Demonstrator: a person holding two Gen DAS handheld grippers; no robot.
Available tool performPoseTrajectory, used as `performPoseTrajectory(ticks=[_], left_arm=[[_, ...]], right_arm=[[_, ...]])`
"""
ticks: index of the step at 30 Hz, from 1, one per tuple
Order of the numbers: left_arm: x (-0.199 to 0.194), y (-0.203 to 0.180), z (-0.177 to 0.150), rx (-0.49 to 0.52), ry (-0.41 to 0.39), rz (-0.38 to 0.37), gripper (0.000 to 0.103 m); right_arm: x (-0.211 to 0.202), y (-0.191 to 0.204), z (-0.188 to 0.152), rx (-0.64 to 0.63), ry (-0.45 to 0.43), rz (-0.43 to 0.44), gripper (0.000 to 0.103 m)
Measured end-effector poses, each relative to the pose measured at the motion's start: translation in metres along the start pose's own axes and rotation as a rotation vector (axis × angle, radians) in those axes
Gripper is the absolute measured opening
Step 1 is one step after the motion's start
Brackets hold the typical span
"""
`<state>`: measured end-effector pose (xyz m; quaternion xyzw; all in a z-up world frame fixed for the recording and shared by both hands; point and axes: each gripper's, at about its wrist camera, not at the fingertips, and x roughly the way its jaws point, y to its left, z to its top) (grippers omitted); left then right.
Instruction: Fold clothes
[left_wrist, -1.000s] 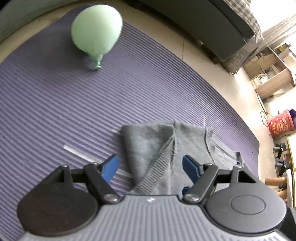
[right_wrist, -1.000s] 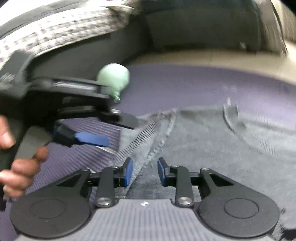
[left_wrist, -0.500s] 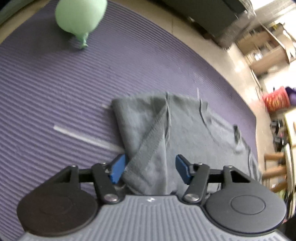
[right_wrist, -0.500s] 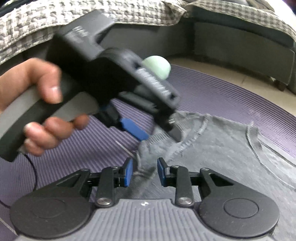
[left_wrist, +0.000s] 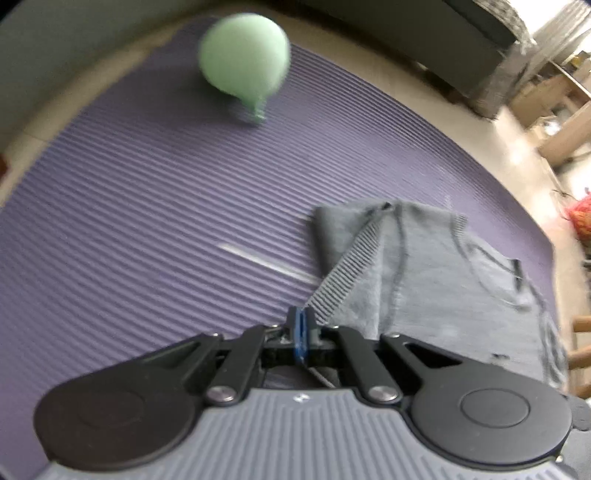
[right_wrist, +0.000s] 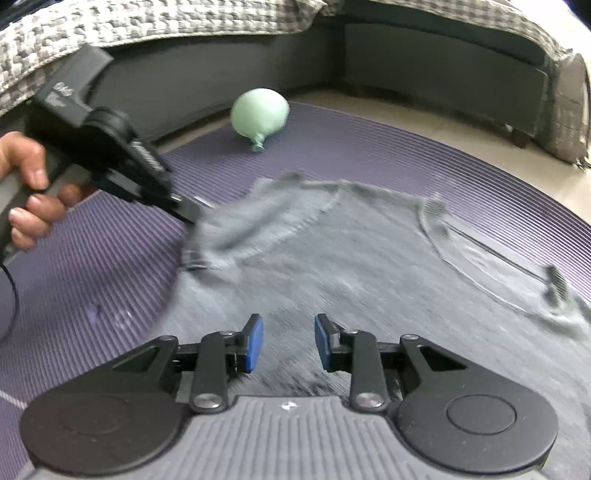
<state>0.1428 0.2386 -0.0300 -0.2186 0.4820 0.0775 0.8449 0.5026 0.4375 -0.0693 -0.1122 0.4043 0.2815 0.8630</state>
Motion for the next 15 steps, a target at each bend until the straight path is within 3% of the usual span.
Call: performPoseTrajectory(ticks=[3, 5, 8, 10, 11, 13, 15], left_arm=[[-0.006, -0.001, -0.006, 0.037, -0.015, 0.119, 0.001], [-0.005, -0.011, -0.017, 0.111, 0.011, 0.303, 0.0], [-0.004, -0.013, -0.026, 0.169, 0.041, 0.368, 0.005], [-0.007, -0.01, -0.023, 0.136, 0.044, 0.33, 0.011], [-0.008, -0.009, -0.02, 0.111, 0.037, 0.271, 0.026], [-0.01, -0.008, -0.015, 0.093, 0.028, 0.214, 0.044], [-0.01, -0.012, -0.015, 0.115, 0.024, 0.174, 0.046]], right_arm=[[-0.009, -0.012, -0.011, 0.009, 0.017, -0.031, 0.034], [-0.016, -0.022, -0.019, 0.017, 0.031, -0.056, 0.034], [-0.026, -0.034, -0.032, 0.03, 0.054, -0.086, 0.036], [-0.034, -0.043, -0.041, 0.046, 0.065, -0.102, 0.036], [-0.039, -0.047, -0.046, 0.051, 0.069, -0.113, 0.037], [-0.047, -0.056, -0.053, 0.064, 0.077, -0.134, 0.037], [-0.059, -0.072, -0.064, 0.099, 0.081, -0.167, 0.037]])
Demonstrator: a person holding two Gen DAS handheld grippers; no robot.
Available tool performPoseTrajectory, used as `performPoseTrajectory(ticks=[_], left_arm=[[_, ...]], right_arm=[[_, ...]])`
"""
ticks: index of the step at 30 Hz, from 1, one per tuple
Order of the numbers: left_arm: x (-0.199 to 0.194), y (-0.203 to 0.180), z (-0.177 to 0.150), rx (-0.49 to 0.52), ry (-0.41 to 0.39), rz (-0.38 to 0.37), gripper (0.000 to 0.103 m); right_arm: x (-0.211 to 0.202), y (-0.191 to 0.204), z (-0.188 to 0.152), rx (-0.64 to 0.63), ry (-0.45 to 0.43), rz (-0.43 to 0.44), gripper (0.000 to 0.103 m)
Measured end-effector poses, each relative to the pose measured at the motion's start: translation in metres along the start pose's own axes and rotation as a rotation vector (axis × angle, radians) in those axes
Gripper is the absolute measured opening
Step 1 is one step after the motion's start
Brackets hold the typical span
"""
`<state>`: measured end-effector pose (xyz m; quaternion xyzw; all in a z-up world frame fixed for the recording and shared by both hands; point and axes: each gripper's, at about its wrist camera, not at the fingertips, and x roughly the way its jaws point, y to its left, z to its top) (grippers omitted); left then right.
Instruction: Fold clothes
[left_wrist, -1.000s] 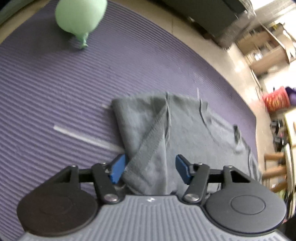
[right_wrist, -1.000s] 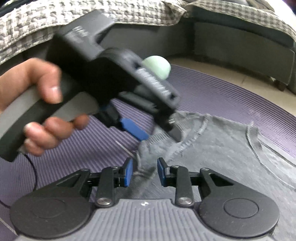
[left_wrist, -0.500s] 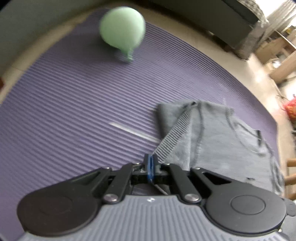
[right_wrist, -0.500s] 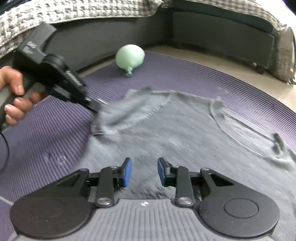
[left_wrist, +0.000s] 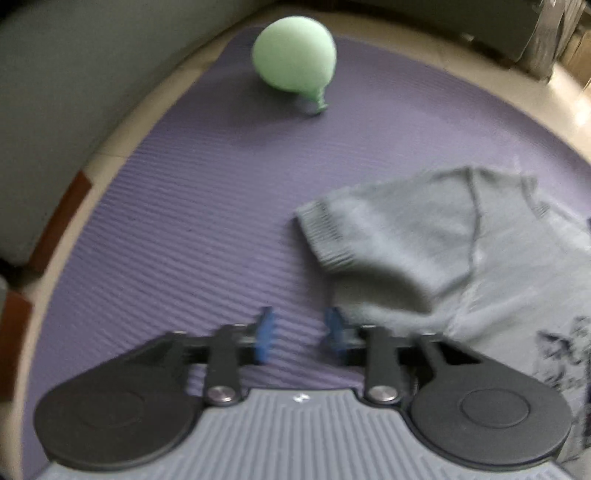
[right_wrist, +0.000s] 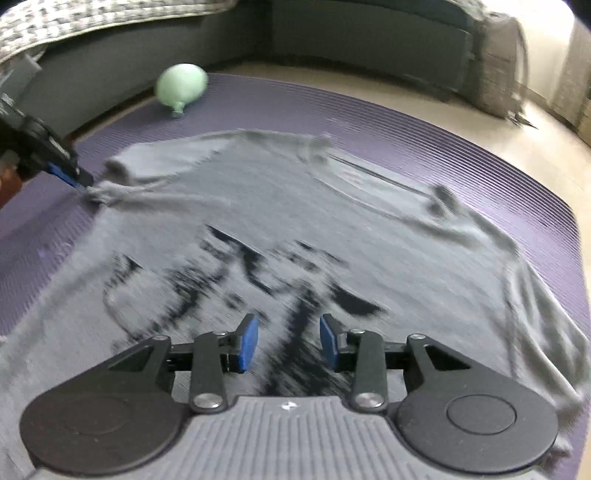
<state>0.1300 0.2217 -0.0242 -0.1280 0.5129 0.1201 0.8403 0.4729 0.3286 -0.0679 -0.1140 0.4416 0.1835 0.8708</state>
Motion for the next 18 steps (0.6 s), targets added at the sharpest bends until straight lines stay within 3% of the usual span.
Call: performPoseTrajectory(ticks=[3, 5, 6, 7, 10, 12, 15, 16, 18], left_arm=[[0.001, -0.009, -0.009, 0.046, 0.02, -0.017, 0.047], [0.005, -0.015, -0.016, 0.067, 0.021, 0.001, 0.04], [0.004, -0.021, -0.018, 0.071, 0.005, 0.007, 0.031], [0.001, -0.024, -0.021, 0.085, -0.019, 0.019, 0.009], [-0.004, -0.035, -0.024, 0.133, -0.002, 0.108, 0.006], [-0.008, -0.043, -0.03, 0.194, 0.021, 0.135, 0.006], [-0.02, -0.049, -0.045, 0.258, 0.027, 0.125, 0.027], [-0.026, -0.046, -0.055, 0.232, 0.049, 0.073, 0.044], [-0.033, -0.042, -0.071, 0.197, 0.087, -0.002, 0.047]], right_arm=[[-0.016, -0.02, -0.015, 0.052, -0.006, -0.026, 0.037], [-0.026, -0.03, -0.025, 0.077, -0.012, -0.036, 0.038], [-0.032, -0.033, -0.031, 0.085, -0.015, -0.04, 0.038], [-0.037, -0.036, -0.037, 0.093, -0.018, -0.043, 0.039], [-0.051, -0.043, -0.054, 0.116, -0.019, -0.057, 0.042], [-0.063, -0.049, -0.073, 0.139, -0.001, -0.075, 0.042], [-0.081, -0.058, -0.098, 0.18, 0.026, -0.097, 0.042], [-0.088, -0.061, -0.107, 0.196, 0.036, -0.102, 0.042], [-0.101, -0.065, -0.122, 0.226, 0.058, -0.103, 0.042]])
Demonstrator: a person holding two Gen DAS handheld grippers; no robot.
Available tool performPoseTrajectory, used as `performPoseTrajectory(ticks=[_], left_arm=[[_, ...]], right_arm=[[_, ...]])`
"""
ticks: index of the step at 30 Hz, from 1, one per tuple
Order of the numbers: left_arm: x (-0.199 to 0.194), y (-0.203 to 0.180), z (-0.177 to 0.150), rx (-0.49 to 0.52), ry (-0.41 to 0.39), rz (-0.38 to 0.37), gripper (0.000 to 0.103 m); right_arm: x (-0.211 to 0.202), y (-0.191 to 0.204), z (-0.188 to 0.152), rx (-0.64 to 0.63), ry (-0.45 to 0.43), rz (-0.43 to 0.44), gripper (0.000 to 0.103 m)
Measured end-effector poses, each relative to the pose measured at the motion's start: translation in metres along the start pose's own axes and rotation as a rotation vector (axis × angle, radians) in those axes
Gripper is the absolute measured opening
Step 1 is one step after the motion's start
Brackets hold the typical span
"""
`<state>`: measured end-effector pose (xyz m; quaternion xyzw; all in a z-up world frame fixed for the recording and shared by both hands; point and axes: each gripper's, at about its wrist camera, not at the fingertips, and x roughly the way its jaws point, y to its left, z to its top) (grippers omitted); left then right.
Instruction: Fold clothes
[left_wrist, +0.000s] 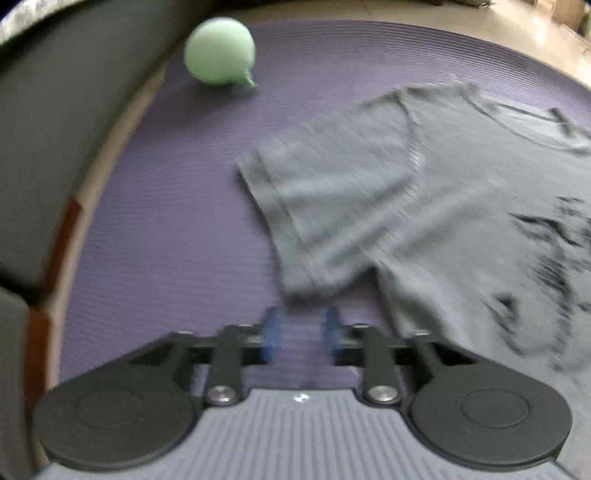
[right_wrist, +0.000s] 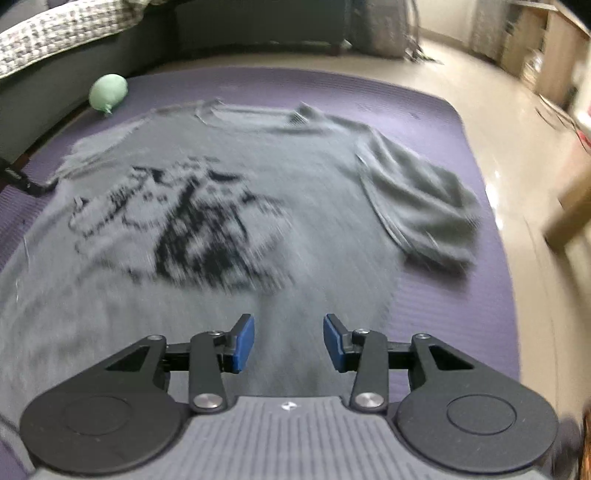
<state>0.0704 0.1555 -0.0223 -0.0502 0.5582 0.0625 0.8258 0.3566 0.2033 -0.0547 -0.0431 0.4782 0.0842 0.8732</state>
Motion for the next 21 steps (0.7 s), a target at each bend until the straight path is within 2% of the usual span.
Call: performPoseTrajectory(ticks=[1, 3, 5, 13, 15, 17, 19, 21], left_arm=[[0.0, -0.003, -0.015, -0.004, 0.048, -0.046, 0.047], [-0.008, -0.012, -0.035, 0.044, 0.03, -0.053, 0.048], [-0.017, -0.022, -0.055, 0.118, 0.048, -0.085, 0.048], [-0.035, -0.022, -0.099, 0.121, 0.112, -0.175, 0.048], [-0.037, -0.021, -0.104, 0.116, 0.121, -0.188, 0.048], [-0.042, -0.022, -0.111, 0.119, 0.127, -0.197, 0.048], [-0.046, -0.024, -0.116, 0.125, 0.132, -0.2, 0.048], [-0.048, -0.024, -0.118, 0.119, 0.146, -0.22, 0.048]], right_arm=[[-0.004, -0.002, -0.005, 0.01, 0.008, 0.0, 0.042], [-0.016, -0.011, -0.024, 0.04, 0.045, 0.003, 0.042], [-0.028, -0.013, -0.043, 0.063, 0.085, 0.007, 0.042], [-0.051, 0.002, -0.082, 0.069, 0.18, 0.073, 0.041], [-0.049, 0.007, -0.091, 0.072, 0.201, 0.089, 0.037], [-0.05, 0.011, -0.092, 0.038, 0.202, 0.091, 0.004], [-0.052, 0.011, -0.09, 0.026, 0.216, 0.089, 0.004], [-0.055, 0.008, -0.088, 0.01, 0.227, 0.038, 0.004]])
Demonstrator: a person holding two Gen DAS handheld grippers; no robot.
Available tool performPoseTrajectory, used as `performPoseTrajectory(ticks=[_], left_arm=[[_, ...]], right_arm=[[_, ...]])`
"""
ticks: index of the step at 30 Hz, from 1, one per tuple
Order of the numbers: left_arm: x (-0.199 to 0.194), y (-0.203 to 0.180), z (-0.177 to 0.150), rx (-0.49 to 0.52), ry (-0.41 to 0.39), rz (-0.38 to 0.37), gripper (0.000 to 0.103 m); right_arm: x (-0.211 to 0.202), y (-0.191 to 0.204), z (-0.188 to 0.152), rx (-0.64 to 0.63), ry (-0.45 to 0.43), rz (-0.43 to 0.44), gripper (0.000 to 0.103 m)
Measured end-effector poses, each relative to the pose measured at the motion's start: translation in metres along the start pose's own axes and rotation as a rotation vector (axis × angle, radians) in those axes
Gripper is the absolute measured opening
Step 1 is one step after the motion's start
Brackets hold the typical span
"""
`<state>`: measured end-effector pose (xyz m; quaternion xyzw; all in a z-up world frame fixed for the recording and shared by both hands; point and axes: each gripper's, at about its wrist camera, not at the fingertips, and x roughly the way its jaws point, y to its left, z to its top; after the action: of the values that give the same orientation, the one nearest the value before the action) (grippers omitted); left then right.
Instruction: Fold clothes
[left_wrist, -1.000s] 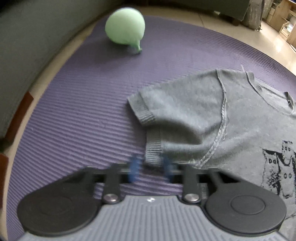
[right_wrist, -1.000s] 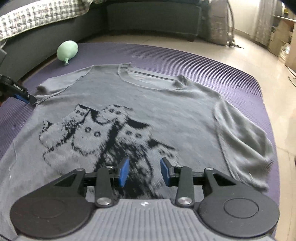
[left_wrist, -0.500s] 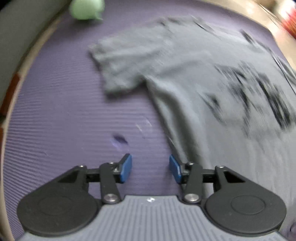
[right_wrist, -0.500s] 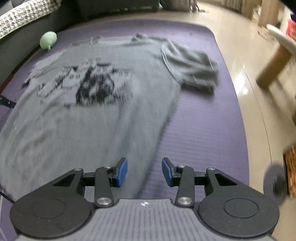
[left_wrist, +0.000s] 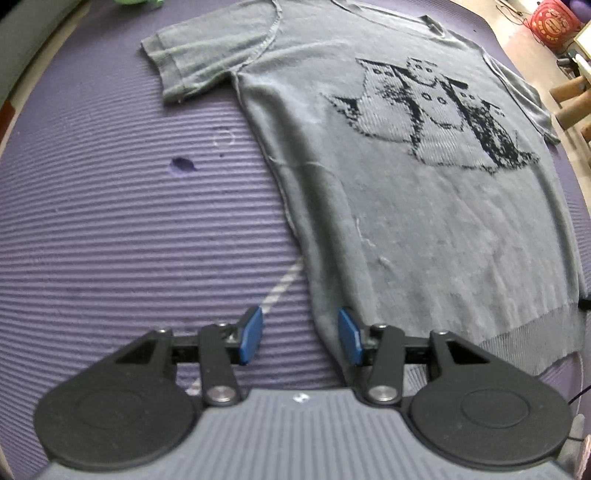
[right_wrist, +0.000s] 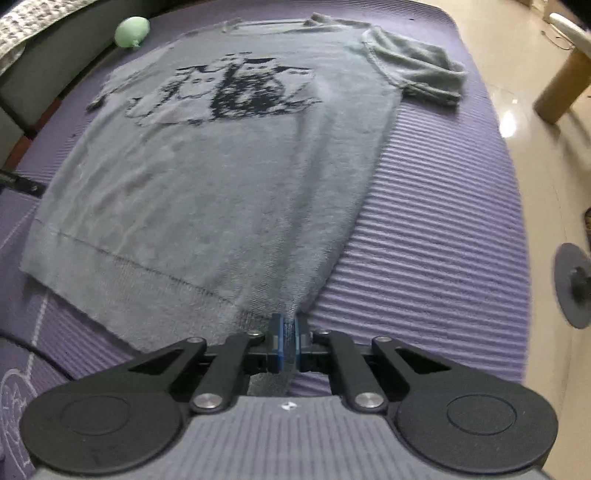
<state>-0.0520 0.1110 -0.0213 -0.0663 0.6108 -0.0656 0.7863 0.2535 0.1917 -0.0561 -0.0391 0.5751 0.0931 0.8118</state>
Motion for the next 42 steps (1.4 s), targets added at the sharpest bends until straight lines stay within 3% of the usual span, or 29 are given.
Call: performPoseTrajectory(ticks=[8, 12, 13, 14, 16, 18, 20, 23, 25, 27, 29, 30, 33, 36, 37, 39, 42], left_arm=[[0.0, 0.001, -0.004, -0.014, 0.019, -0.063, 0.046], [0.003, -0.002, -0.006, -0.022, 0.016, -0.074, 0.042], [0.004, -0.004, -0.006, -0.021, 0.014, -0.073, 0.029], [0.006, -0.007, -0.005, -0.018, 0.023, -0.095, 0.0], [0.008, -0.011, -0.006, -0.042, 0.039, -0.102, 0.001], [0.005, -0.018, -0.006, -0.015, 0.05, -0.04, 0.0], [-0.001, -0.024, -0.006, 0.016, 0.1, 0.081, 0.0], [-0.012, -0.023, -0.006, 0.036, 0.12, 0.162, 0.0], [-0.014, -0.021, -0.006, 0.033, 0.127, 0.165, 0.003], [-0.014, -0.016, -0.005, -0.005, 0.14, 0.147, 0.013], [-0.011, -0.001, -0.007, -0.099, 0.179, 0.082, 0.042], [-0.01, 0.004, -0.009, -0.138, 0.189, 0.05, 0.043], [-0.005, 0.011, -0.016, -0.211, 0.226, -0.046, 0.042], [0.006, 0.009, -0.024, -0.264, 0.279, -0.13, 0.027], [0.008, 0.004, -0.026, -0.26, 0.29, -0.142, 0.003], [0.011, -0.005, -0.027, -0.235, 0.298, -0.141, 0.002], [0.0, -0.03, -0.017, -0.12, 0.251, -0.155, 0.004]], right_arm=[[0.004, -0.004, 0.0, -0.01, 0.046, -0.123, 0.004], [0.006, -0.001, 0.001, -0.041, 0.05, -0.137, 0.01], [0.006, -0.002, 0.002, -0.033, 0.052, -0.131, 0.013], [0.004, -0.002, 0.003, -0.02, 0.058, -0.12, 0.02], [0.002, -0.001, 0.005, -0.016, 0.063, -0.112, 0.027], [0.001, 0.003, 0.006, -0.029, 0.063, -0.106, 0.027], [0.0, 0.006, 0.007, -0.032, 0.069, -0.088, 0.027], [0.0, 0.006, 0.006, -0.024, 0.08, -0.079, 0.027], [0.0, 0.004, 0.007, -0.015, 0.088, -0.077, 0.027], [0.001, 0.002, 0.007, -0.005, 0.095, -0.074, 0.027], [0.0, -0.001, 0.008, 0.007, 0.102, -0.067, 0.027], [-0.002, -0.002, 0.008, 0.017, 0.107, -0.056, 0.027], [-0.003, -0.005, 0.007, 0.043, 0.122, -0.025, 0.027], [-0.002, -0.006, 0.004, 0.077, 0.142, 0.002, 0.027], [-0.001, -0.005, 0.003, 0.082, 0.146, 0.009, 0.027], [0.002, -0.002, 0.001, 0.079, 0.155, 0.011, 0.027], [0.001, 0.003, 0.002, 0.059, 0.153, 0.004, 0.027]])
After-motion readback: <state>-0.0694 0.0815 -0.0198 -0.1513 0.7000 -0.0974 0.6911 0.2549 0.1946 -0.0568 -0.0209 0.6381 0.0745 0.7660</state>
